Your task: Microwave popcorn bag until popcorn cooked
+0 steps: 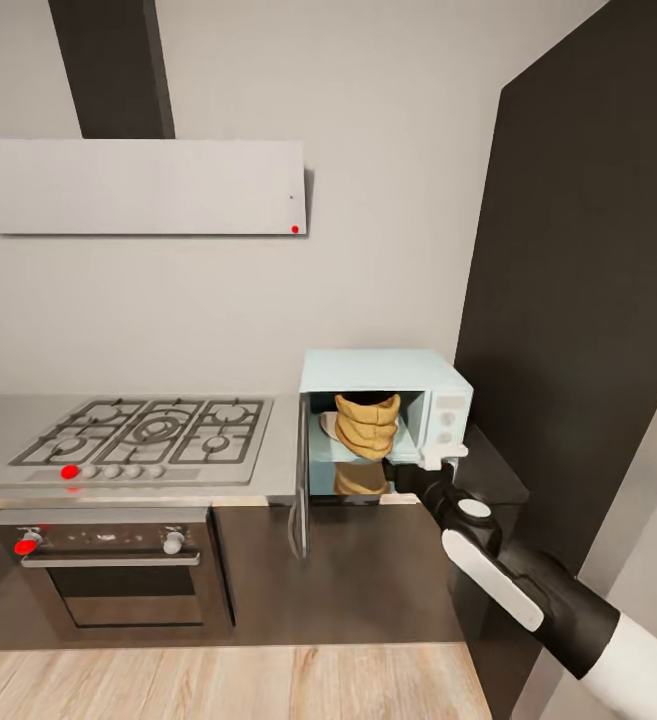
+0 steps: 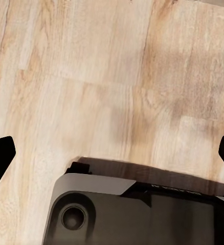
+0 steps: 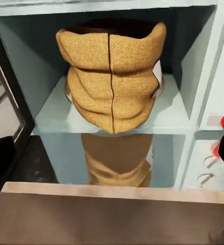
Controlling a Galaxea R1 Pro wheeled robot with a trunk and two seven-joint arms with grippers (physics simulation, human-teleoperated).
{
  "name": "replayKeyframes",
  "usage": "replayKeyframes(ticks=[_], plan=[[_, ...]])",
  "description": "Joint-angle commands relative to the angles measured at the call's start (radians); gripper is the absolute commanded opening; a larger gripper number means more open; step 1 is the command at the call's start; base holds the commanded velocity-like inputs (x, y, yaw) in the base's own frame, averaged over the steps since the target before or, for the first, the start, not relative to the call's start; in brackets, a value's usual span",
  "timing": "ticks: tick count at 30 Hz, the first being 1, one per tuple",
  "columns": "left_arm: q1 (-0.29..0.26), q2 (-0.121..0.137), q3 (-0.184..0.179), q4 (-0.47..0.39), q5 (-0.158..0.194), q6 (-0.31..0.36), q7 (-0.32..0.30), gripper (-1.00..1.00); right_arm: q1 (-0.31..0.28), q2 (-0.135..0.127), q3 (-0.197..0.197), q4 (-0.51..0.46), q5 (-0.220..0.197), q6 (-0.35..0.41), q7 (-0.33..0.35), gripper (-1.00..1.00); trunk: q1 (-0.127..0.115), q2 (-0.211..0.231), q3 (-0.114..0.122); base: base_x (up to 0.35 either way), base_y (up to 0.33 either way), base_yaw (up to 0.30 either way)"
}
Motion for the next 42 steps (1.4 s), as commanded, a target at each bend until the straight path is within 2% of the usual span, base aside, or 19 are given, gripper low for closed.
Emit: replayKeyframes(ticks=[1, 4, 6, 8, 10, 13, 16, 19, 23, 28, 30, 33, 42], plan=[[-0.001, 0.0, 0.003, 0.0, 0.004, -0.003, 0.001, 1.0, -0.002, 0.005, 0.006, 0.006, 0.024, -0.002, -0.005, 1.0, 0.001, -0.002, -0.002, 0.239, 0.0, 0.0], [-0.001, 0.0, 0.002, 0.0, 0.005, -0.003, 0.001, 1.0, -0.011, 0.076, 0.011, 0.132, 0.078, -0.02, 0.004, 1.0, 0.001, -0.002, -0.002, 0.171, 0.0, 0.0], [-0.001, 0.0, 0.0, 0.0, 0.005, -0.003, 0.001, 1.0, -0.019, 0.121, 0.008, 0.221, 0.134, -0.075, 0.019, 1.0, 0.001, -0.002, -0.002, 0.051, 0.0, 0.0], [-0.001, 0.0, 0.0, 0.0, 0.004, -0.003, 0.001, 1.0, -0.029, 0.158, 0.005, 0.297, 0.21, -0.155, 0.057, 1.0, 0.001, -0.002, -0.002, 0.019, 0.0, 0.0], [-0.001, 0.0, -0.001, 0.0, 0.001, -0.003, 0.001, 1.0, -0.044, 0.178, 0.0, 0.361, 0.254, -0.195, 0.121, 1.0, 0.001, -0.002, -0.002, 0.006, 0.0, 0.0], [-0.001, -0.001, -0.002, 0.0, -0.002, -0.003, 0.001, 1.0, -0.111, 0.2, -0.025, 0.506, 0.273, -0.243, 0.221, 1.0, 0.001, -0.002, -0.002, 0.001, 0.0, 0.0], [-0.001, -0.001, -0.002, 0.0, -0.003, -0.003, 0.001, 1.0, -0.158, 0.233, -0.032, 0.632, 0.28, -0.312, 0.254, 1.0, 0.001, -0.002, -0.002, 0.0, 0.0, 0.0], [-0.001, -0.001, -0.002, 0.0, -0.004, -0.003, 0.001, 1.0, -0.23, 0.263, -0.035, 0.785, 0.28, -0.357, 0.324, 1.0, 0.001, -0.002, -0.002, 0.0, 0.0, 0.0], [-0.001, -0.001, -0.002, 0.0, -0.004, -0.004, 0.001, 1.0, -0.268, 0.272, -0.035, 0.846, 0.278, -0.393, 0.355, 1.0, 0.001, -0.002, -0.002, 0.0, 0.0, 0.0], [-0.001, -0.001, -0.002, 0.0, -0.004, -0.003, 0.001, 1.0, -0.274, 0.274, -0.035, 0.878, 0.277, -0.404, 0.36, 1.0, 0.001, -0.002, -0.002, 0.024, 0.0, 0.0], [-0.001, -0.001, -0.002, 0.0, -0.002, -0.003, 0.001, 1.0, -0.274, 0.275, -0.036, 0.923, 0.278, -0.42, 0.364, 1.0, 0.001, -0.002, -0.002, 0.265, 0.0, 0.0], [-0.001, -0.001, -0.002, 0.0, -0.001, -0.004, 0.001, 1.0, -0.275, 0.276, -0.036, 0.934, 0.279, -0.423, 0.382, 1.0, 0.001, -0.002, -0.002, 0.258, 0.0, 0.0], [-0.001, -0.001, -0.002, 0.0, -0.001, -0.004, 0.001, 1.0, -0.275, 0.322, -0.034, 0.999, 0.281, -0.426, 0.417, 1.0, 0.001, -0.002, -0.002, 0.031, 0.0, 0.0]])
